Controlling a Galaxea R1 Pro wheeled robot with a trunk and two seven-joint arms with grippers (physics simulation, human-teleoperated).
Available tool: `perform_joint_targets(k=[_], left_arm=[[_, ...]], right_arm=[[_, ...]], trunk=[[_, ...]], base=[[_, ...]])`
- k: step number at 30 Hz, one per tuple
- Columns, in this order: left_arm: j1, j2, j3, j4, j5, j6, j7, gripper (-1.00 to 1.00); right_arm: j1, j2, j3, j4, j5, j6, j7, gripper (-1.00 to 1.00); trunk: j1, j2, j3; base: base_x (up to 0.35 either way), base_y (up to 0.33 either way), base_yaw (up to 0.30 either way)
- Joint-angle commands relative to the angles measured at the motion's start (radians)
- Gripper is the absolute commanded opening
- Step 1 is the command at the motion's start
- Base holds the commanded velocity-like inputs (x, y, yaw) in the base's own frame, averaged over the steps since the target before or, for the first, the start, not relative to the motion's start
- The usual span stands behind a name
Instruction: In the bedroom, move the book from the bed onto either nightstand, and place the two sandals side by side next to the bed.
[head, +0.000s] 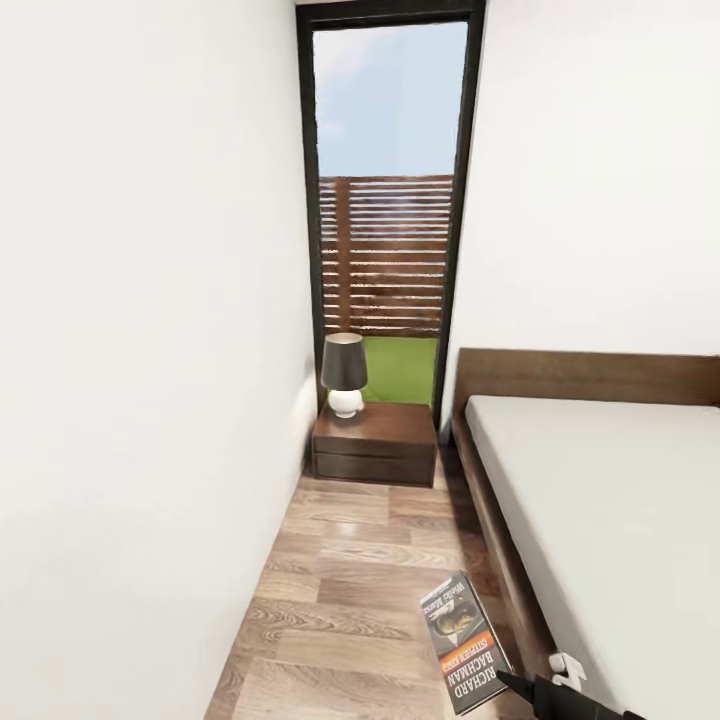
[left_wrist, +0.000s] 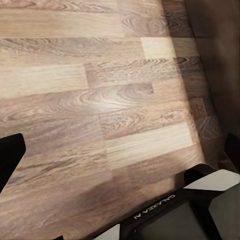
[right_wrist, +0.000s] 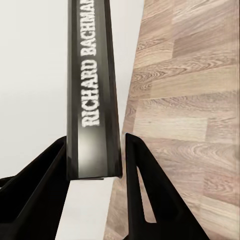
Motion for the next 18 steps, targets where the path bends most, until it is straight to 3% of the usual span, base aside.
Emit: perform_joint_targets(k=[1, 12, 18], left_arm=[[0.0, 0.0, 0.007, 0.0, -0.011, -0.006, -0.002, 1.0], [0.0, 0.001, 0.007, 0.0, -0.011, -0.006, -0.002, 1.0], [0.0, 0.0, 0.006, 0.0, -0.011, -0.007, -0.002, 1.0]], right_arm=[[-0.001, -0.001, 0.003, -0.001, -0.012, 0.009, 0.002, -1.0], [-0.001, -0.001, 0.003, -0.001, -0.012, 0.009, 0.001, -1.0], [-0.001, -0.001, 0.003, -0.001, -0.012, 0.009, 0.0, -1.0]], trunk=[[0.0, -0.001, -0.001], [0.0, -0.001, -0.001], [0.0, -0.001, -0.001]], base=[[0.0, 0.0, -0.283], [0.005, 0.0, -0.283], [0.227, 0.0, -0.205]])
